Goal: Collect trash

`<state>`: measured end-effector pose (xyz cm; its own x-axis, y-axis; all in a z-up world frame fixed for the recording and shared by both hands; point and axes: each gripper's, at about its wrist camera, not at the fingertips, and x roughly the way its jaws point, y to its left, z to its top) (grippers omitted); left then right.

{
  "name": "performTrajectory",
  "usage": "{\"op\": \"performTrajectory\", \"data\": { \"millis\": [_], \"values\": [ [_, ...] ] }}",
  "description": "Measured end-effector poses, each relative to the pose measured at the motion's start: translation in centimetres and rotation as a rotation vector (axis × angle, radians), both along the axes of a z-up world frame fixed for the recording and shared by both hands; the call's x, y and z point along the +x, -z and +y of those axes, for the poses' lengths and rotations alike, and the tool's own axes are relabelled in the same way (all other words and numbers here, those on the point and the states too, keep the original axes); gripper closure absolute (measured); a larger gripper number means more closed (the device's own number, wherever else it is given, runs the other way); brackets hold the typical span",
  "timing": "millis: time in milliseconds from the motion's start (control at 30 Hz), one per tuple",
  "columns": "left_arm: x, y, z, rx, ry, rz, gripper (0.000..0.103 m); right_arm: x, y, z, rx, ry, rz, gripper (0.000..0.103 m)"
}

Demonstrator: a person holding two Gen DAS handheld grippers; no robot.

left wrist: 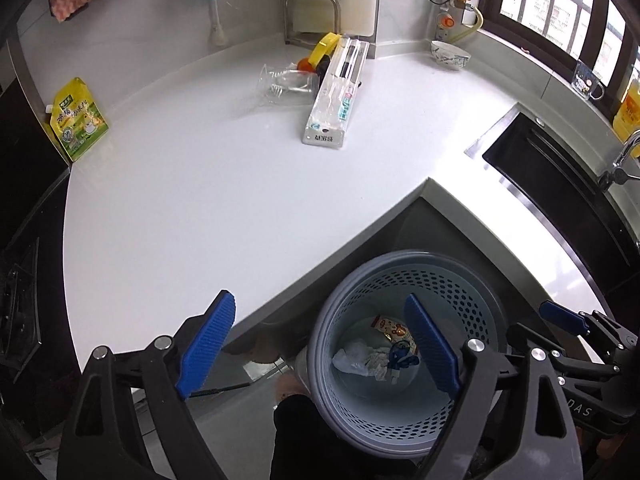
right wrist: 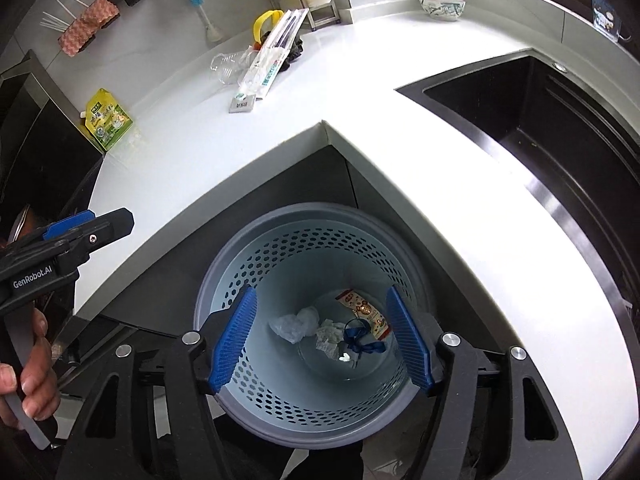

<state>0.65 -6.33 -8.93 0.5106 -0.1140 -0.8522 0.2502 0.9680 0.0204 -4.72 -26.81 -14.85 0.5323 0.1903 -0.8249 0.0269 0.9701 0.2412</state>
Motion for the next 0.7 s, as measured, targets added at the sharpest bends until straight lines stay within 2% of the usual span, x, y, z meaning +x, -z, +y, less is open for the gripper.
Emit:
{"op": "performTrajectory", "data": {
  "millis": [333, 700],
  "values": [
    [3.3, -2.6, 2.5, -0.012, -0.025, -0.049, 0.013, 2.8, -3.1, 1.4, -0.014, 0.008, -0.07, 0.036],
    [8.3, -3.7, 6.3, -0.029, -0.034, -0.067, 0.012, 7.5, -4.8, 4.4, -0.014, 0.045, -0.092, 0.036]
  ]
}}
